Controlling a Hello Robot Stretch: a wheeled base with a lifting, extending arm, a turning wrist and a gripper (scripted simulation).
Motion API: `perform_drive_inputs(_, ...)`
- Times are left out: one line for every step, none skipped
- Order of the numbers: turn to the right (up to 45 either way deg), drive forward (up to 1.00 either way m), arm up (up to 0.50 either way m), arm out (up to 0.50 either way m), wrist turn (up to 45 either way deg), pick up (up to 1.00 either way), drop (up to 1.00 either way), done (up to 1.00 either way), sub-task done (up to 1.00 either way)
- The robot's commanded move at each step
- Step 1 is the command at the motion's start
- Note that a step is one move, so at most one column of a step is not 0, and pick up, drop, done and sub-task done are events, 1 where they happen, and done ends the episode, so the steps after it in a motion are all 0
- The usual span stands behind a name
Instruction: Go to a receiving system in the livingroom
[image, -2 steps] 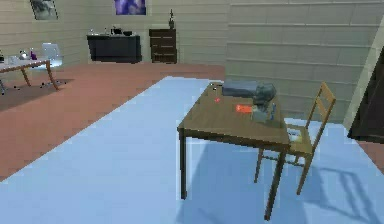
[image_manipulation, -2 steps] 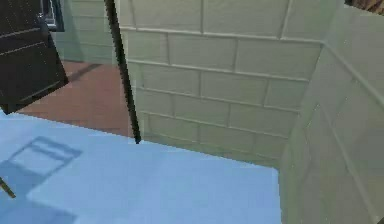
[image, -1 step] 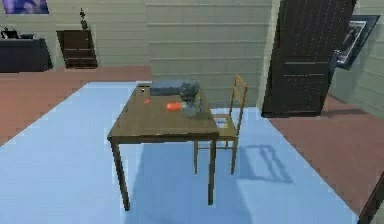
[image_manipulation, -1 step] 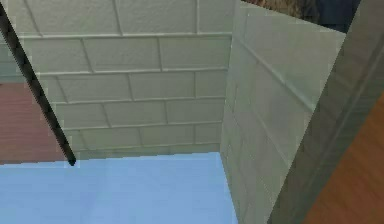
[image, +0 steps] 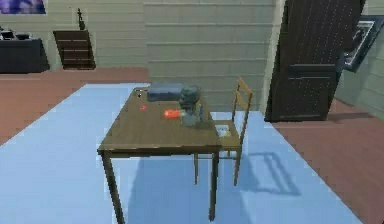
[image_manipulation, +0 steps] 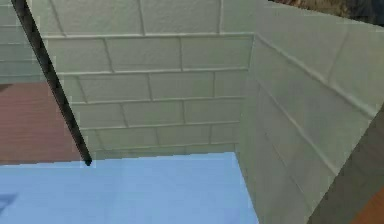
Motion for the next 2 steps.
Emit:
perform_drive_inputs(-45.0, 0.00, 0.00, 0.00, 0.0, 0.00, 0.00, 0.00, 0.00)
perform_drive_inputs(-45.0, 0.00, 0.00, 0.00, 0.0, 0.00, 0.00, 0.00, 0.00)
